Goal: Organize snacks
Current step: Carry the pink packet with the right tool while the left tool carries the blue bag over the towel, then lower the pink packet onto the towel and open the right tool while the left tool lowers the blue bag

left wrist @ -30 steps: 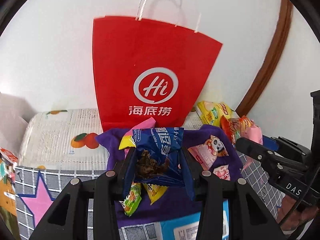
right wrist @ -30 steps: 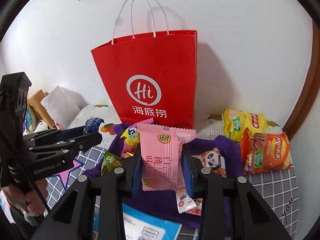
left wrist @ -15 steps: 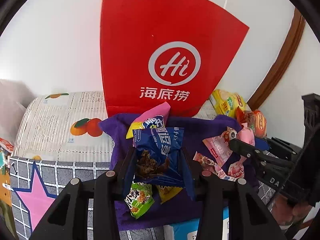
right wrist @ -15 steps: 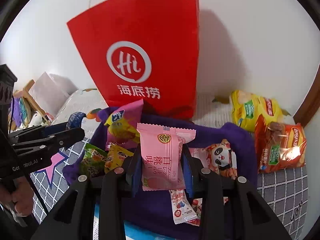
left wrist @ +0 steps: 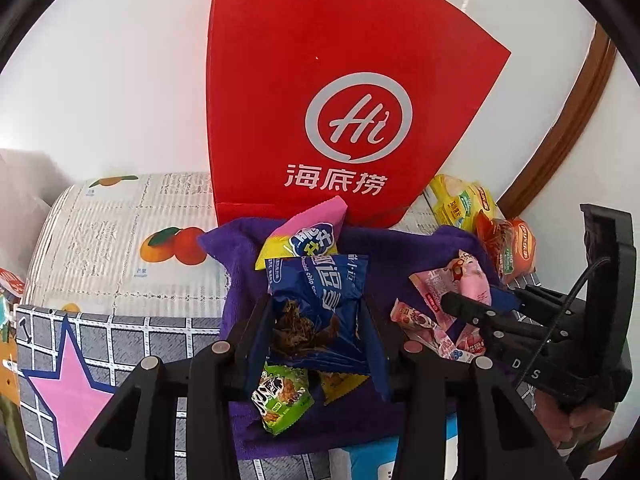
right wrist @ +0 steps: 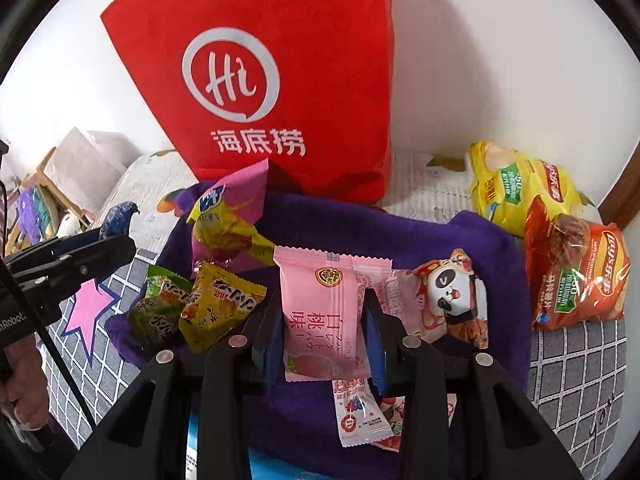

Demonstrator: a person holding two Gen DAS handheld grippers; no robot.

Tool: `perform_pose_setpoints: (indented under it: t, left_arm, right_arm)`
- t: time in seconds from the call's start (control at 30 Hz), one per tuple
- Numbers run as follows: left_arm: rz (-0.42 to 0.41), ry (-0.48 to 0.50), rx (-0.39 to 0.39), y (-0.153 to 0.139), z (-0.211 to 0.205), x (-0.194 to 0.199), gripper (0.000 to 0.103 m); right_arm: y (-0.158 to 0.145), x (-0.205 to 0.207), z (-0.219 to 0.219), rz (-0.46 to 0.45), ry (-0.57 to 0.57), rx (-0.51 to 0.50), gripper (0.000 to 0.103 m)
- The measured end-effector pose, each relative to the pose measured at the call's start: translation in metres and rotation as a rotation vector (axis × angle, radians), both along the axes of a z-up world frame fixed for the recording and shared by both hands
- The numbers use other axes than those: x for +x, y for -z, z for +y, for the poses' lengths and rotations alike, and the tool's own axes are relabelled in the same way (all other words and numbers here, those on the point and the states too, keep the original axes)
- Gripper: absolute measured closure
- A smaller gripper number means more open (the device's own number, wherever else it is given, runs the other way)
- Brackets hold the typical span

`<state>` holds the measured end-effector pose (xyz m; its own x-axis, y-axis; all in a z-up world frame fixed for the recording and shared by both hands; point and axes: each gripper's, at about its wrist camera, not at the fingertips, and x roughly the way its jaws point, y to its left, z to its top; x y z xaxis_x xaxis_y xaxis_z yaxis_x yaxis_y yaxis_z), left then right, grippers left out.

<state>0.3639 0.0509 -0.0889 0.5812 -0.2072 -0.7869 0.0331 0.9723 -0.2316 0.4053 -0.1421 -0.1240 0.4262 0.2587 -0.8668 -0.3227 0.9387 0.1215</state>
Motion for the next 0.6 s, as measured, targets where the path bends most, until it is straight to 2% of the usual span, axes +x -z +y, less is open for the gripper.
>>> perform_pose_setpoints:
  t: [0.6]
  left_arm:
    - [0.009, -0.005, 0.001, 0.0016, 0.0007, 0.0009, 0.062]
  right_arm:
    - [0.0088, 0.0007, 0.0094, 0.046, -0.032, -0.035, 0.067]
